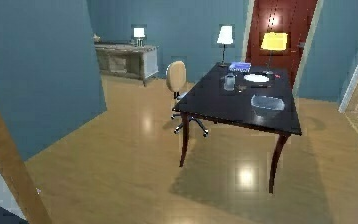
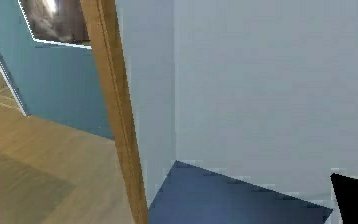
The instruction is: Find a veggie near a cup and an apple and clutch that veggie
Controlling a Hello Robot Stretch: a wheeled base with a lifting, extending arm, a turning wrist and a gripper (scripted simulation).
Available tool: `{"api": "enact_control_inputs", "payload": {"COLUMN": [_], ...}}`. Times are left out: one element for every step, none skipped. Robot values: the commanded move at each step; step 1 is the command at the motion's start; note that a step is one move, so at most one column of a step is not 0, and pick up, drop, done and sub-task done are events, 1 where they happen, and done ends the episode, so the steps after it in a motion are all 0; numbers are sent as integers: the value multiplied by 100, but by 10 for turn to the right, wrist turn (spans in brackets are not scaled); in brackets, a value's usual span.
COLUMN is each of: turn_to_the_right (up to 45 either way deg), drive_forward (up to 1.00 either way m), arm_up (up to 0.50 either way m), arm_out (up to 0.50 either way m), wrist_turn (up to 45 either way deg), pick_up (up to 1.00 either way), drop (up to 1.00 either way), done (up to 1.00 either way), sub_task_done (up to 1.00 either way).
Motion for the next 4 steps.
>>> {"api": "enact_control_inputs", "payload": {"turn_to_the_right": [-450,-390,0,-450], "drive_forward": [0,0,45,0], "arm_up": [0,0,0,0], "arm_out": [0,0,0,0], "wrist_turn": [0,0,0,0], "pick_up": [0,0,0,0], "drop": [0,0,0,0], "done": [0,0,0,0], "sub_task_done": [0,0,0,0]}}
